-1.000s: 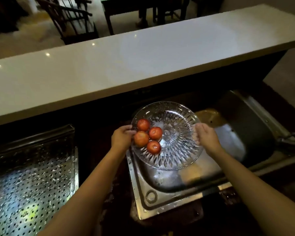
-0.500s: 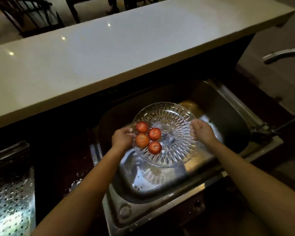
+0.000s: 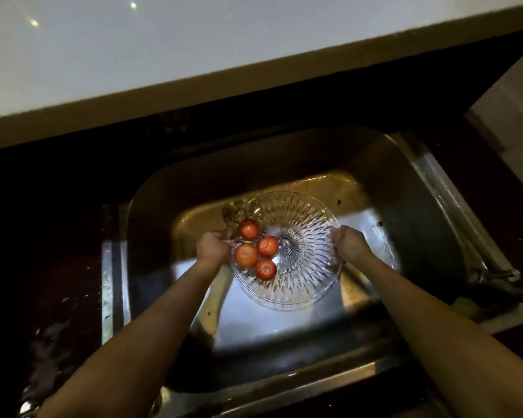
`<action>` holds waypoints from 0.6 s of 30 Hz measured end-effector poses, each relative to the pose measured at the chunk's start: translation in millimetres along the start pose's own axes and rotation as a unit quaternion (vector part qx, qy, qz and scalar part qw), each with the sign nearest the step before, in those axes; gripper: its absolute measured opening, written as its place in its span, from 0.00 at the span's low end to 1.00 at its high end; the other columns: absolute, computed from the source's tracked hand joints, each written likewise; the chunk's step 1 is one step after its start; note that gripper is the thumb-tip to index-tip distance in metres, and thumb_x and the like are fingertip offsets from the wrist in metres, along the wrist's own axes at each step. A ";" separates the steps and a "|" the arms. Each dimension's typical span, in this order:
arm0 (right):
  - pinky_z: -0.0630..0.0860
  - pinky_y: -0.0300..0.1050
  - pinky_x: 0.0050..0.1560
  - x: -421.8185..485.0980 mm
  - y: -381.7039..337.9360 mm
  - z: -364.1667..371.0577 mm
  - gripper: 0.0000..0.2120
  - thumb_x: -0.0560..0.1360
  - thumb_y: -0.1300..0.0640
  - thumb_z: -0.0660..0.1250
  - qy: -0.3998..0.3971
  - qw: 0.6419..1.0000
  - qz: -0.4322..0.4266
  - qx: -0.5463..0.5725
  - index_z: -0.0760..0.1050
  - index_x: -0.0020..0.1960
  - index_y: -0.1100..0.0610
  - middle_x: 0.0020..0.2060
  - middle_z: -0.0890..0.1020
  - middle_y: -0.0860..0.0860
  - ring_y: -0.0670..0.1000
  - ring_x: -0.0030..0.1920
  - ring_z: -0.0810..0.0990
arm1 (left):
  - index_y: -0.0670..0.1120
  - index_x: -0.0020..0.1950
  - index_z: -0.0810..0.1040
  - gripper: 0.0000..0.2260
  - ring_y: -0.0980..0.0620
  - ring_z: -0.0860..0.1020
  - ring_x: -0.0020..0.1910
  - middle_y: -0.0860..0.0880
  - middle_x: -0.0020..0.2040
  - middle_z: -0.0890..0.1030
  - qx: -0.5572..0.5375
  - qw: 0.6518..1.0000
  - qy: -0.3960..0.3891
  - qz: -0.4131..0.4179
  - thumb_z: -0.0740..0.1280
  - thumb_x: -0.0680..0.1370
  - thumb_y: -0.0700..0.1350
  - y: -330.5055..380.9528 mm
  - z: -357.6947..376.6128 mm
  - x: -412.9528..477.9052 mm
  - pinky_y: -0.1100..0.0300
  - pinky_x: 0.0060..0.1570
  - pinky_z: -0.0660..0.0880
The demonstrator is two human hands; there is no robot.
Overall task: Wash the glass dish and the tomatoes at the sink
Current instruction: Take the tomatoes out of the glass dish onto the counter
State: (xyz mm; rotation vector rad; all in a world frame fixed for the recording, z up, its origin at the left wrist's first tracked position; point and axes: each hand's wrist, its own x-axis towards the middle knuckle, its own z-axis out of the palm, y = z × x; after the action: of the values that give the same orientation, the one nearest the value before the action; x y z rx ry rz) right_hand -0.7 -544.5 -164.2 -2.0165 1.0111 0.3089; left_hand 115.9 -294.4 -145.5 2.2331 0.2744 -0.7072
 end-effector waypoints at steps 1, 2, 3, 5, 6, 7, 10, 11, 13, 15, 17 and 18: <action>0.74 0.44 0.33 4.9 2.9 3.0 0.17 0.82 0.52 0.52 -0.007 1.000 0.012 -0.006 0.72 0.45 0.62 0.35 0.79 0.58 0.53 0.29 0.76 | 0.37 0.52 0.82 0.10 0.42 0.81 0.48 0.37 0.48 0.83 0.002 1.000 0.001 -0.006 0.71 0.71 0.37 -2.7 3.2 3.4 0.51 0.49 0.79; 0.74 0.44 0.35 10.3 6.1 6.3 0.18 0.82 0.52 0.52 -0.015 0.999 0.018 -0.021 0.73 0.48 0.64 0.37 0.80 0.60 0.55 0.31 0.77 | 0.37 0.53 0.82 0.11 0.41 0.81 0.49 0.37 0.49 0.83 0.001 1.000 0.001 -0.010 0.70 0.71 0.35 -5.1 6.4 6.2 0.50 0.50 0.79; 0.74 0.43 0.36 14.4 8.0 9.1 0.19 0.82 0.52 0.51 -0.018 0.999 0.027 -0.030 0.74 0.50 0.65 0.39 0.81 0.61 0.55 0.34 0.78 | 0.38 0.53 0.81 0.11 0.41 0.81 0.48 0.37 0.49 0.83 0.001 1.000 0.000 -0.011 0.70 0.71 0.35 -7.6 9.2 8.8 0.50 0.49 0.79; 0.74 0.45 0.41 21.5 10.9 13.3 0.19 0.82 0.53 0.51 -0.019 0.997 0.028 -0.065 0.74 0.52 0.65 0.45 0.81 0.63 0.58 0.42 0.80 | 0.38 0.53 0.82 0.11 0.43 0.81 0.42 0.38 0.48 0.83 0.007 1.000 0.000 -0.015 0.69 0.72 0.35 -11.7 13.4 12.6 0.54 0.44 0.78; 0.75 0.46 0.45 24.6 11.5 14.5 0.19 0.82 0.52 0.51 -0.023 0.996 0.029 -0.078 0.75 0.52 0.65 0.47 0.81 0.63 0.59 0.46 0.81 | 0.38 0.52 0.82 0.10 0.44 0.80 0.38 0.38 0.47 0.84 0.011 1.000 0.002 -0.017 0.69 0.72 0.35 -13.5 15.2 14.4 0.55 0.41 0.77; 0.76 0.48 0.48 28.6 14.0 16.5 0.19 0.81 0.52 0.52 -0.026 0.994 0.030 -0.103 0.75 0.52 0.64 0.48 0.81 0.64 0.61 0.48 0.81 | 0.37 0.52 0.82 0.09 0.45 0.79 0.35 0.37 0.46 0.83 0.013 1.000 0.003 -0.019 0.68 0.72 0.34 -15.5 16.9 16.3 0.54 0.39 0.78; 0.78 0.52 0.52 36.1 15.4 22.2 0.14 0.80 0.55 0.54 -0.036 0.984 0.022 -0.172 0.74 0.54 0.63 0.51 0.80 0.63 0.62 0.52 0.80 | 0.37 0.52 0.81 0.12 0.40 0.80 0.31 0.34 0.44 0.82 0.021 1.000 -0.004 -0.023 0.62 0.72 0.30 -19.7 21.0 20.3 0.47 0.35 0.80; 0.78 0.53 0.52 35.5 13.4 22.1 0.15 0.80 0.54 0.54 -0.041 0.981 0.017 -0.190 0.74 0.53 0.63 0.51 0.80 0.64 0.62 0.52 0.80 | 0.37 0.53 0.81 0.13 0.39 0.81 0.32 0.35 0.45 0.83 0.024 1.000 -0.005 -0.017 0.61 0.72 0.30 -20.5 22.6 21.3 0.47 0.35 0.80; 0.77 0.51 0.52 36.4 14.5 22.9 0.18 0.81 0.53 0.51 -0.022 0.968 -0.001 -0.249 0.75 0.55 0.62 0.53 0.80 0.63 0.61 0.53 0.79 | 0.40 0.54 0.81 0.14 0.38 0.82 0.39 0.37 0.47 0.83 0.032 0.999 0.003 -0.004 0.62 0.73 0.31 -20.8 24.9 21.7 0.51 0.36 0.80; 0.74 0.48 0.51 37.2 15.8 21.5 0.21 0.81 0.49 0.49 0.007 0.946 -0.020 -0.324 0.75 0.55 0.61 0.54 0.80 0.61 0.60 0.54 0.78 | 0.41 0.54 0.81 0.12 0.41 0.81 0.46 0.39 0.49 0.83 0.067 0.998 0.014 0.011 0.63 0.74 0.35 -20.3 25.2 22.8 0.55 0.43 0.77; 0.73 0.47 0.49 37.5 15.8 19.0 0.23 0.81 0.46 0.48 0.005 0.934 -0.022 -0.357 0.76 0.55 0.60 0.54 0.80 0.60 0.60 0.54 0.78 | 0.41 0.54 0.81 0.11 0.41 0.80 0.50 0.40 0.50 0.83 0.105 0.994 0.014 0.027 0.63 0.75 0.37 -19.2 24.3 22.9 0.56 0.47 0.75; 0.72 0.46 0.48 37.9 15.0 17.3 0.23 0.81 0.46 0.48 0.005 0.926 -0.024 -0.377 0.75 0.55 0.60 0.55 0.80 0.59 0.59 0.54 0.78 | 0.41 0.53 0.81 0.10 0.41 0.79 0.51 0.39 0.50 0.83 0.117 0.992 0.014 0.037 0.63 0.75 0.39 -18.0 23.4 21.9 0.56 0.47 0.74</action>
State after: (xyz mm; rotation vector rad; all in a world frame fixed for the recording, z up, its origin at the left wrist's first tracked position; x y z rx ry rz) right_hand 14.9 -556.6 -203.8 -2.7208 0.9240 0.7522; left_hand 117.3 -299.6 -181.9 2.4624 0.1254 -0.6983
